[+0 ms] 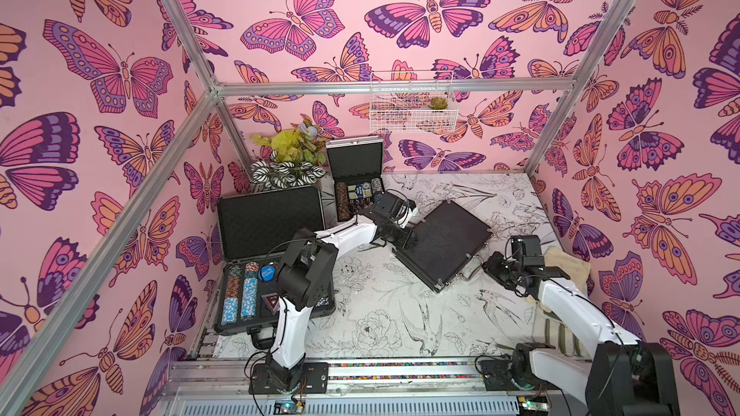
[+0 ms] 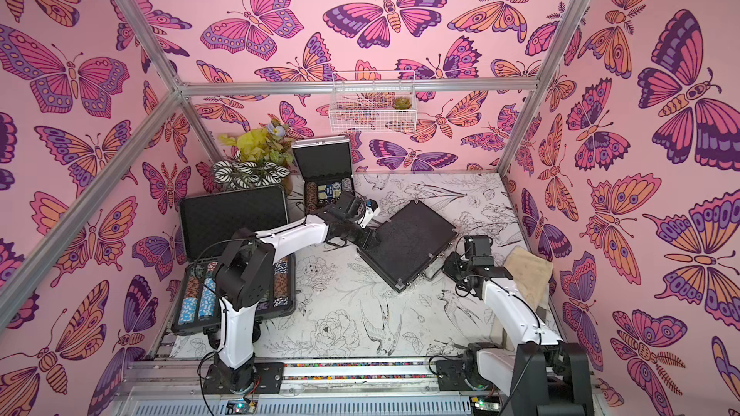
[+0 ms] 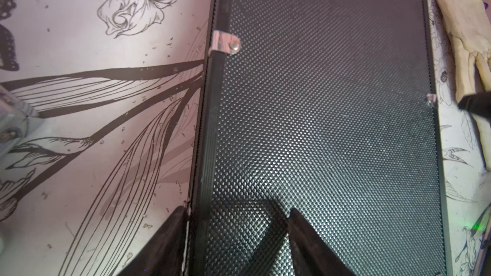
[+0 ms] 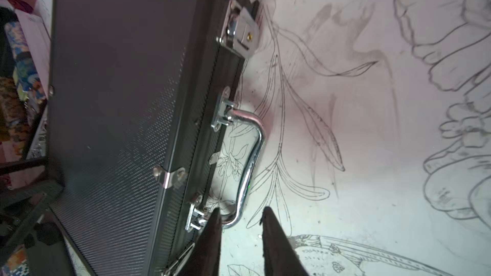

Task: Close the poker set cases
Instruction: Fasten the fastener on the poker set case, then adjust the poker set case at the center of the board.

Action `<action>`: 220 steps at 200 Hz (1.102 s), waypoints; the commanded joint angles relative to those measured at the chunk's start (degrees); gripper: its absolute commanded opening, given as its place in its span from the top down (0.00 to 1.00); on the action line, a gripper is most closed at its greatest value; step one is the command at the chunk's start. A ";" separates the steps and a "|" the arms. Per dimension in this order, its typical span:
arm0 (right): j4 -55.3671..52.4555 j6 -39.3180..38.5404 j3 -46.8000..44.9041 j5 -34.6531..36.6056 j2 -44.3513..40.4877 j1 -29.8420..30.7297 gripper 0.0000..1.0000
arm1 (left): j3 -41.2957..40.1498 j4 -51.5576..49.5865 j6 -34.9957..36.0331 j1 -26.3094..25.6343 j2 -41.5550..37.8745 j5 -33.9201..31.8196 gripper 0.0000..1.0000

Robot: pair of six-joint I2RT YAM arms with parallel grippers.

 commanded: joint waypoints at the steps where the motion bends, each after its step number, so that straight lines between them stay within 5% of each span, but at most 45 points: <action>1: 2.21 -0.06 0.59 1.54 3.29 3.65 0.73 | -1.54 -0.12 -2.76 -0.16 -3.57 -3.08 0.37; 66: 5.33 -0.78 2.09 2.55 10.40 9.51 0.69 | -4.89 0.38 -7.17 0.66 -9.18 -6.34 0.35; 112: 1.90 -4.88 6.50 10.55 12.89 7.10 0.65 | -8.35 0.31 -13.97 0.95 -12.41 -10.28 0.33; 173: 3.39 -10.51 10.90 8.05 22.50 3.16 0.54 | -15.96 3.07 -20.27 0.41 -18.91 -8.91 0.33; 220: 4.69 -9.17 8.77 5.63 20.12 2.62 0.51 | -19.59 3.97 -28.38 -0.66 -18.44 -9.80 0.35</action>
